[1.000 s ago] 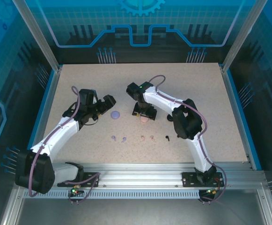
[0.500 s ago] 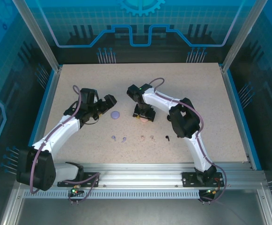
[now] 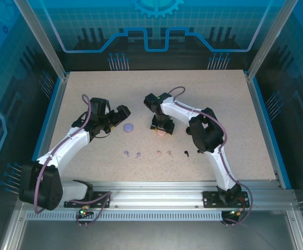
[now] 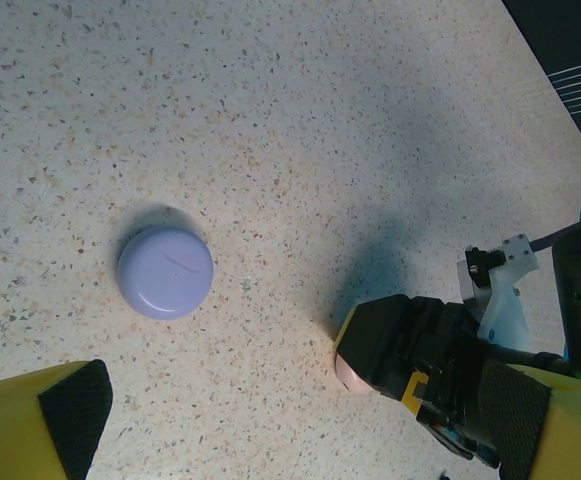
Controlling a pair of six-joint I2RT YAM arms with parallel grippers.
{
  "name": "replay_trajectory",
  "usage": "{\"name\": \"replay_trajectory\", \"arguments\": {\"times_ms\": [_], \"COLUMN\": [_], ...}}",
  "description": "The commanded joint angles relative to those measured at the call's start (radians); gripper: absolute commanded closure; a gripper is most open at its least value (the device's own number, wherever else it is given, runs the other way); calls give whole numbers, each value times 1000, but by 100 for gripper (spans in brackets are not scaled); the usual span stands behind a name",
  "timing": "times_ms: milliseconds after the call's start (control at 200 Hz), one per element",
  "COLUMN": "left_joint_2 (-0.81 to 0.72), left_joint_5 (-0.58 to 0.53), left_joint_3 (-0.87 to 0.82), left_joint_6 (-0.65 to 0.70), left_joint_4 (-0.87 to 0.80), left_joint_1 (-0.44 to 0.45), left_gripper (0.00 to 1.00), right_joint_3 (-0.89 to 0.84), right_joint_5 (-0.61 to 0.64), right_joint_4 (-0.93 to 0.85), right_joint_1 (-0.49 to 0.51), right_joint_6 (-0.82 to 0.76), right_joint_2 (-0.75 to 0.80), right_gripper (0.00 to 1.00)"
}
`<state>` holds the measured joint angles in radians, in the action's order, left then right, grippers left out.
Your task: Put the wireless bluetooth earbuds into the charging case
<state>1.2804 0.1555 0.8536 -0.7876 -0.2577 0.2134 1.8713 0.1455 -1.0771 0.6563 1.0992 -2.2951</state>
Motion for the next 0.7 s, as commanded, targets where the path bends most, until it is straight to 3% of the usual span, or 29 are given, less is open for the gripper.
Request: {"name": "replay_trajectory", "arguments": {"times_ms": [0, 340, 695], "left_joint_2": [8, 16, 17], "left_joint_5": [21, 24, 42], "left_joint_3": [37, 40, 30], "left_joint_6": [-9, -10, -10], "left_joint_4": [-12, -11, 8], "left_joint_1": [7, 12, 12], "left_gripper": [1, 1, 1], "right_joint_3": [-12, -13, -13], "right_joint_5": [-17, -52, -43], "right_joint_4": [1, -5, -39], "right_joint_1": [-7, 16, 21], "right_joint_6": [-2, 75, 174], "right_joint_2": [-15, -4, -22], "right_gripper": [36, 31, 31]}}
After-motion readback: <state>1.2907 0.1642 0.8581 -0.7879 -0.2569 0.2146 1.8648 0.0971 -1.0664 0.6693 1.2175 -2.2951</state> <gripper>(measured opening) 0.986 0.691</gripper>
